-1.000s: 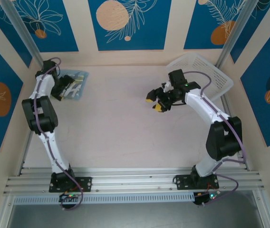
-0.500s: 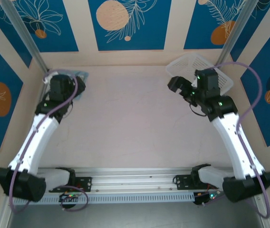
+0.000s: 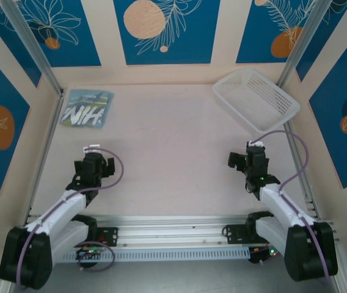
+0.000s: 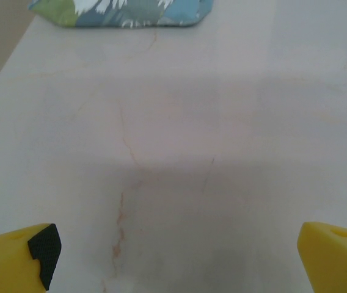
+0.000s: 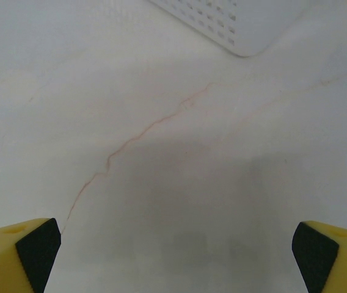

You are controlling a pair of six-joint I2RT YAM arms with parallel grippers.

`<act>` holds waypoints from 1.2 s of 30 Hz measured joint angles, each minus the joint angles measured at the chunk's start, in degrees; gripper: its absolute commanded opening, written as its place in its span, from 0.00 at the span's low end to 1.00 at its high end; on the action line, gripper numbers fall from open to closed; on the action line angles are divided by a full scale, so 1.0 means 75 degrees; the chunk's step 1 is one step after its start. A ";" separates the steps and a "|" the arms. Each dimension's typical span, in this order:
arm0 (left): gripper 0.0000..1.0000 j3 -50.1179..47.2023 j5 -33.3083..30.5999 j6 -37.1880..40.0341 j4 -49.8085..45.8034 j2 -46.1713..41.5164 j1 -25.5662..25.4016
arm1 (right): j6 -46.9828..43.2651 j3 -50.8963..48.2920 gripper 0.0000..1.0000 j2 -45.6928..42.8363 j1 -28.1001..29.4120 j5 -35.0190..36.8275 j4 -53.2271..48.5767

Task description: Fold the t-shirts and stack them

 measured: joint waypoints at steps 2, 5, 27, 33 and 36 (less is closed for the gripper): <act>1.00 0.0023 0.0038 0.0242 0.0743 0.0662 0.0137 | -0.0181 -0.0003 0.99 0.0600 -0.0160 -0.0184 0.0752; 1.00 0.0169 0.0219 0.0551 0.1711 0.1778 0.0498 | -0.0417 0.0026 0.99 0.1483 -0.0353 -0.0551 0.1877; 1.00 0.0425 0.1807 0.0851 0.5846 0.4351 0.1230 | -0.0606 0.0367 1.00 0.4048 -0.0784 -0.2136 0.5878; 1.00 0.0434 0.1827 0.0903 0.5849 0.4351 0.1195 | -0.0641 0.0373 0.99 0.4048 -0.0720 -0.2133 0.5878; 1.00 0.0434 0.1827 0.0906 0.5849 0.4351 0.1154 | -0.0670 0.0373 0.99 0.4048 -0.0691 -0.2133 0.5878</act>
